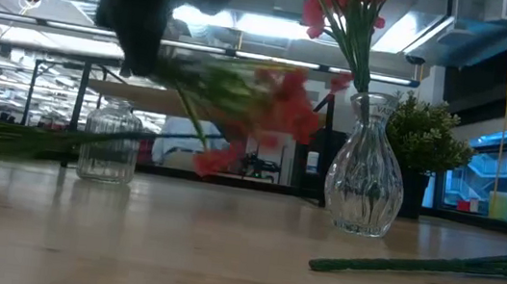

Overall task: Pick and place flowers into a vace then onto a shelf
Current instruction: Put the orange flowers into the right transparent vase

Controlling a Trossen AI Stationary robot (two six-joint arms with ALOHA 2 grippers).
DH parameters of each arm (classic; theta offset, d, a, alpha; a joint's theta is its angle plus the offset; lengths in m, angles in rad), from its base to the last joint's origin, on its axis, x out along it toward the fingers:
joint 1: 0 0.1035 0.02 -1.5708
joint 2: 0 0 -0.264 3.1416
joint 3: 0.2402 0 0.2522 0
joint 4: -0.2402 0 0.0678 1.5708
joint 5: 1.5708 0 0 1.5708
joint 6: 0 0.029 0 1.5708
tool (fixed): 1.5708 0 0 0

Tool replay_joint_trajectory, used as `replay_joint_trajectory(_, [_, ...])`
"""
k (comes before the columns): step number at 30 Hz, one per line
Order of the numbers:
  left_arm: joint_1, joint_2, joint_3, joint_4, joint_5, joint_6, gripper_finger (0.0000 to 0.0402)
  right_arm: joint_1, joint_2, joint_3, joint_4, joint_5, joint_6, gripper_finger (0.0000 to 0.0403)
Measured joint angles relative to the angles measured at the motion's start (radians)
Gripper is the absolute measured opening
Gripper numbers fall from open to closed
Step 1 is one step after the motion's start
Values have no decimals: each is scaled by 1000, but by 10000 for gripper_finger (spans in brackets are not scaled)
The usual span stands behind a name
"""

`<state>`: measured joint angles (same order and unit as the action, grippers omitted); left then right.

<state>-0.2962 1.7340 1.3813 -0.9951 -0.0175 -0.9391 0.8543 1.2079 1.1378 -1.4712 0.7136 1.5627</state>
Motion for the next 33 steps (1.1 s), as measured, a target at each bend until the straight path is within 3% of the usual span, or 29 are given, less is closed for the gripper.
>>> replay_joint_trajectory(5, [2,-105,18,-135,-114,-80,4,0,0,0,0,0,-1,165])
replay_joint_trajectory(13, [-3,-300,19,-81,-256,-80,4,0,0,1,9,0,-1,165])
replay_joint_trajectory(17, [-5,-395,19,43,-359,13,6,0,0,29,9,1,-8,165])
replay_joint_trajectory(21, [-1,-451,20,283,-423,239,7,0,0,98,38,8,-105,165])
replay_joint_trajectory(23, [9,-454,20,421,-406,369,7,0,0,146,70,47,-161,165])
replay_joint_trajectory(27, [41,-426,21,666,-277,575,7,0,-1,257,171,129,-326,165])
replay_joint_trajectory(33, [108,-339,21,896,-47,665,9,0,-1,382,397,169,-704,165])
